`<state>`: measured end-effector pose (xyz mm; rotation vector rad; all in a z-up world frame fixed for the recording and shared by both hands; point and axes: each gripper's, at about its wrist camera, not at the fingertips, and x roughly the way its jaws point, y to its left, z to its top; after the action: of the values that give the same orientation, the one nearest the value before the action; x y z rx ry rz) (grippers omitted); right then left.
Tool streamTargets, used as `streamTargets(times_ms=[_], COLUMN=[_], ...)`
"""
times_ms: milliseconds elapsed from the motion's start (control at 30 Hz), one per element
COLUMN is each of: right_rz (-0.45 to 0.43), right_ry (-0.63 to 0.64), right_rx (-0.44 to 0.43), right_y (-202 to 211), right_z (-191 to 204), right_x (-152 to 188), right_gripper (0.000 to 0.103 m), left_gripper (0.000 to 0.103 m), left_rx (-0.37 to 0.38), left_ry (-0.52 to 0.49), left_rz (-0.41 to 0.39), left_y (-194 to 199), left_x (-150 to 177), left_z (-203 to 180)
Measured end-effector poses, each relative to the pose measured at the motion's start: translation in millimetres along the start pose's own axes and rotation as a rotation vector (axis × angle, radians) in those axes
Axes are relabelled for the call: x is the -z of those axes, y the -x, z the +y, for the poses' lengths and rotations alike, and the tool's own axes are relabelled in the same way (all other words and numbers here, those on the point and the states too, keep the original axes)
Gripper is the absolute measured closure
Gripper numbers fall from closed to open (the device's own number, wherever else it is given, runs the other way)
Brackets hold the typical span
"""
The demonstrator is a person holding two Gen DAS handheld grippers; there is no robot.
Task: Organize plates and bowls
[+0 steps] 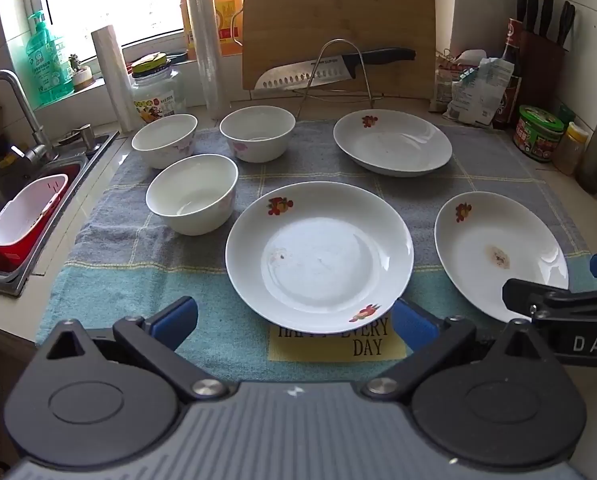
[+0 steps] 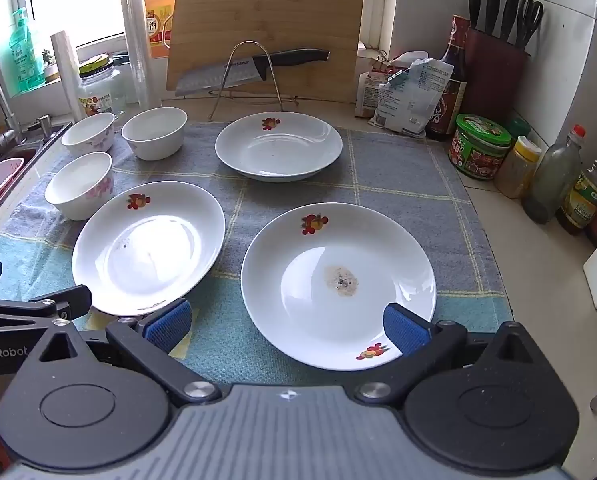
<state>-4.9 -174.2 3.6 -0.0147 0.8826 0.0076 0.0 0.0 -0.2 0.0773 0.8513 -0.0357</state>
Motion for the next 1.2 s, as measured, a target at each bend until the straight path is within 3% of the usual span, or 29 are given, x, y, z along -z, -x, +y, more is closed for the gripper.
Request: streamTargets(times_ms=[1200], right_rz=[0.008], right_ry=[-0.014], right_rx=[-0.001], right_y=[8.7], right_z=[-0.8], right_x=[2.5], right_gripper=[0.0], left_gripper=[0.001], left_rx=[-0.001], left_ry=[0.014], left_rz=[0.015], left_y=[7.4], left_x=[-1.7], left_z=[2.2])
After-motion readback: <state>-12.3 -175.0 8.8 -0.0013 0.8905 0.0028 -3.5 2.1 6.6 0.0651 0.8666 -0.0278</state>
